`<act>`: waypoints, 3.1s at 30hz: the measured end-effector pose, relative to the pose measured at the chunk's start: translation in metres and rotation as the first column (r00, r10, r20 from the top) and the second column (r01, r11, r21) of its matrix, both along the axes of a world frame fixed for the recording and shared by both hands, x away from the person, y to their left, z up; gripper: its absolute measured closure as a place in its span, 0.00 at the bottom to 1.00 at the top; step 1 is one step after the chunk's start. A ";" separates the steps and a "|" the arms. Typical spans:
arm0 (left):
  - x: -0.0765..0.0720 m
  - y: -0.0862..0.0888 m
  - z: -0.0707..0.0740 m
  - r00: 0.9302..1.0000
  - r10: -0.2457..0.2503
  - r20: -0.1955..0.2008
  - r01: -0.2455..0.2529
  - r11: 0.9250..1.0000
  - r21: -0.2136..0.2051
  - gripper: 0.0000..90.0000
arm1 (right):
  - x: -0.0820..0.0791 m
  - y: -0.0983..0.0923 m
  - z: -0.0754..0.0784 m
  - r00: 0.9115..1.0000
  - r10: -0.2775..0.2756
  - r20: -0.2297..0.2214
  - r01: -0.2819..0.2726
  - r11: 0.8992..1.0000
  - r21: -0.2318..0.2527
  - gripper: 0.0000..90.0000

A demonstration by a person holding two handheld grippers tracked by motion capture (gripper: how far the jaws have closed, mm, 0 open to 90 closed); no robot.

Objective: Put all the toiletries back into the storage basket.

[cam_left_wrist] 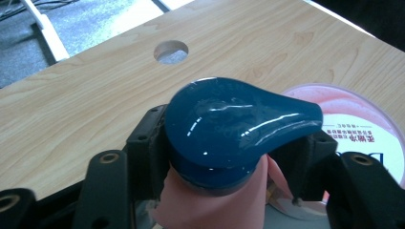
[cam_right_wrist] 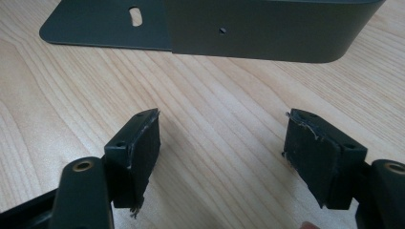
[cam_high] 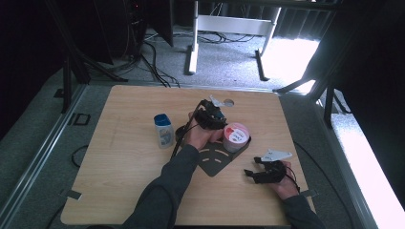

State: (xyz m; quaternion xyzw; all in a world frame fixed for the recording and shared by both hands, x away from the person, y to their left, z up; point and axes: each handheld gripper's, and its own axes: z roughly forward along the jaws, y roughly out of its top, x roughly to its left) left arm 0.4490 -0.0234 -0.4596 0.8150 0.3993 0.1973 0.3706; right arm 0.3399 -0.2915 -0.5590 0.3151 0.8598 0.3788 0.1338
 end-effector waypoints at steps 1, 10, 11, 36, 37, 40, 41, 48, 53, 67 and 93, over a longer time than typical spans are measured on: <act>0.000 0.000 0.000 1.000 -0.003 -0.002 0.003 1.000 0.001 0.44 | 0.000 0.000 0.000 1.000 0.000 0.000 0.000 1.000 0.000 0.31; -0.006 0.012 0.003 1.000 -0.015 -0.014 0.015 1.000 0.000 0.44 | 0.000 0.000 0.000 1.000 0.000 0.001 0.000 1.000 -0.001 0.31; -0.006 0.014 0.003 1.000 -0.016 -0.016 0.017 1.000 0.003 0.44 | 0.000 0.000 0.000 1.000 0.000 0.001 0.000 1.000 -0.002 0.31; -0.033 0.050 0.014 0.997 -0.072 -0.020 0.072 0.997 0.013 0.57 | 0.000 0.000 0.000 1.000 0.000 0.004 0.000 1.000 -0.004 0.31; -0.034 0.051 0.014 0.997 -0.072 -0.020 0.073 0.997 0.014 0.57 | 0.000 0.000 0.000 1.000 0.000 0.004 0.000 1.000 -0.005 0.31; -0.036 0.056 0.015 0.997 -0.080 -0.024 0.080 0.997 -0.003 0.58 | 0.000 0.000 0.000 1.000 0.001 0.005 -0.001 1.000 -0.005 0.31; -0.037 0.058 0.015 0.996 -0.080 -0.026 0.080 0.997 -0.006 0.59 | 0.000 0.000 0.000 1.000 0.001 0.005 -0.001 1.000 -0.005 0.31; -0.042 0.071 0.018 0.996 -0.080 -0.035 0.080 0.997 -0.018 0.60 | 0.000 0.000 0.000 1.000 0.001 0.005 -0.001 1.000 -0.005 0.31; -0.048 0.075 0.021 0.995 -0.096 -0.032 0.096 0.995 -0.004 0.56 | 0.000 0.001 0.000 1.000 0.000 0.003 0.000 1.000 -0.005 0.31; -0.059 0.091 0.032 0.988 -0.153 0.004 0.153 0.988 -0.008 0.54 | 0.000 0.000 0.000 1.000 0.001 0.005 -0.001 1.000 -0.005 0.31; -0.056 0.127 0.043 0.993 -0.118 0.026 0.118 0.993 0.010 0.54 | 0.000 0.000 0.000 1.000 0.001 0.005 -0.001 1.000 -0.005 0.31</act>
